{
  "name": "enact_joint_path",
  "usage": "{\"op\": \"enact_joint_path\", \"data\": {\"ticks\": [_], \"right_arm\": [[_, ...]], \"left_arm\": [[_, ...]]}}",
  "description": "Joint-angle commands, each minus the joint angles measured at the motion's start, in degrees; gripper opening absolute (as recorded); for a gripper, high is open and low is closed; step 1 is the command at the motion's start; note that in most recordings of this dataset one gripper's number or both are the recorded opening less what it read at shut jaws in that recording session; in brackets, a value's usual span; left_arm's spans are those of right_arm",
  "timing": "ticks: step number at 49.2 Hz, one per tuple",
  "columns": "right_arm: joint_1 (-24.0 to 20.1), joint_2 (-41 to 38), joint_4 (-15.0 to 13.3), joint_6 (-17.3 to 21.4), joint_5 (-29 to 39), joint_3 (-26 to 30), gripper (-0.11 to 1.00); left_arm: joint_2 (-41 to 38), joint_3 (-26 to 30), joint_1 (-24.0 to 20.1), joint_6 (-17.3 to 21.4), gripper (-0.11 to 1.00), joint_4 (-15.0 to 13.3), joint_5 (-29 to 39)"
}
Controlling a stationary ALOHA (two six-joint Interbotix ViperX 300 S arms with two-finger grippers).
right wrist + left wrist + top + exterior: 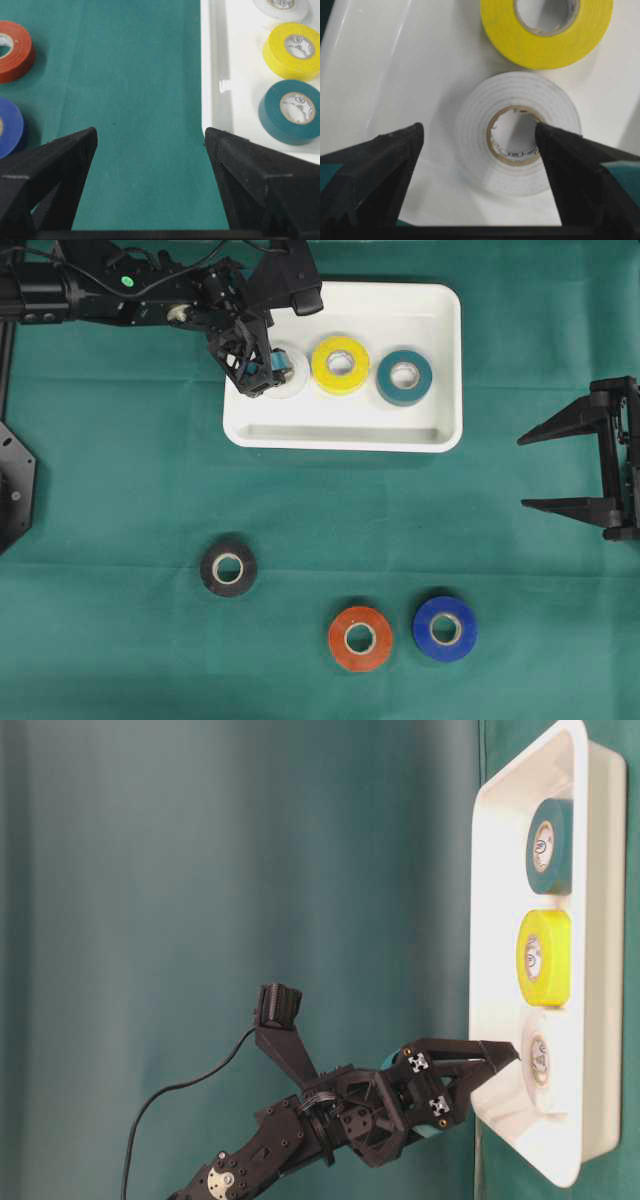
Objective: Pick up the tape from a random location and place it into the white case.
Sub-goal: 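Lower the white roll into the tray left of the yellow roll and release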
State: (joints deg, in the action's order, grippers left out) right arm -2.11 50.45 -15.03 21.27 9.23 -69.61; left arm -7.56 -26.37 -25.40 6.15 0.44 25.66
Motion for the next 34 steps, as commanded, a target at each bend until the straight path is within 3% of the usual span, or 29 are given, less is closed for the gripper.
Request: {"op": "enact_joint_path", "data": {"ticks": [1, 34], "right_arm": [[-0.09, -0.44, -0.09, -0.09, -0.26, 1.05, 0.87], [-0.09, -1.67, -0.09, -0.26, 0.18, 1.05, 0.87]], "left_arm": [[0.88, 0.88, -0.18, 0.09, 0.98, -0.09, -0.26], [3.60, 1.23, -0.44, 0.00, 0.98, -0.26, 0.18]]}}
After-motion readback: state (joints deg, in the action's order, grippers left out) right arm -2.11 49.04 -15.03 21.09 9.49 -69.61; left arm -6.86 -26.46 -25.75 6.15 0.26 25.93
